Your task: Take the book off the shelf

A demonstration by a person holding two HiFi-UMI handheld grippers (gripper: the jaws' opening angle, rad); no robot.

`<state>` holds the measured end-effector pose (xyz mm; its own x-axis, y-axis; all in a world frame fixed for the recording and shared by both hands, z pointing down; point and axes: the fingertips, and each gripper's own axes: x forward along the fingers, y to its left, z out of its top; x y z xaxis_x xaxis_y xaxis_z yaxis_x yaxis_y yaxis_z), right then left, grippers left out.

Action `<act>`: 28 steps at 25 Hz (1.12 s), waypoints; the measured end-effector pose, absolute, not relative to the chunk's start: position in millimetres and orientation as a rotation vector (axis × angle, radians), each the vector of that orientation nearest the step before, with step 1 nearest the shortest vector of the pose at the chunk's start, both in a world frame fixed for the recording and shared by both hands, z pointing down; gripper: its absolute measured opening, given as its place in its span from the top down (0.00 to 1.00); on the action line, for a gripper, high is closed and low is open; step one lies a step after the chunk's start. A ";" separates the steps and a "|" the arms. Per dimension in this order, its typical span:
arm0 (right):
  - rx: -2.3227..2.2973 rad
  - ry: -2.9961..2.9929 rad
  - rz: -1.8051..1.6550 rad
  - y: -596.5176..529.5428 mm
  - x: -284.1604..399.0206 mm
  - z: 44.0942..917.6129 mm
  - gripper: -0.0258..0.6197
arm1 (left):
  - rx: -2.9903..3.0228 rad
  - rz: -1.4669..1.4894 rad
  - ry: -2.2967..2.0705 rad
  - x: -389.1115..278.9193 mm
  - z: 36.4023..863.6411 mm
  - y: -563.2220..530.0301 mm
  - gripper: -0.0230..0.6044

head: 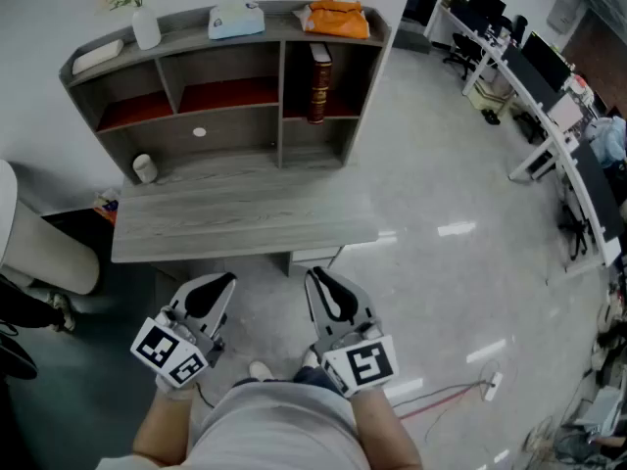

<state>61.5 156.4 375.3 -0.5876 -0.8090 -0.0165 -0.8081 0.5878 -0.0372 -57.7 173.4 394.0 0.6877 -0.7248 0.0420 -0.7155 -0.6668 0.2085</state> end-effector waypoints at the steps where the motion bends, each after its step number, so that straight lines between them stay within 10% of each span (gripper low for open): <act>1: -1.406 2.774 -0.037 154.2 65.9 374.9 0.90 | 2.690 -0.063 -1.165 -52.2 393.7 171.4 0.94; 28: -1.481 2.612 -0.218 102.8 232.4 391.3 0.90 | 2.672 0.003 -1.177 85.1 408.8 123.3 0.94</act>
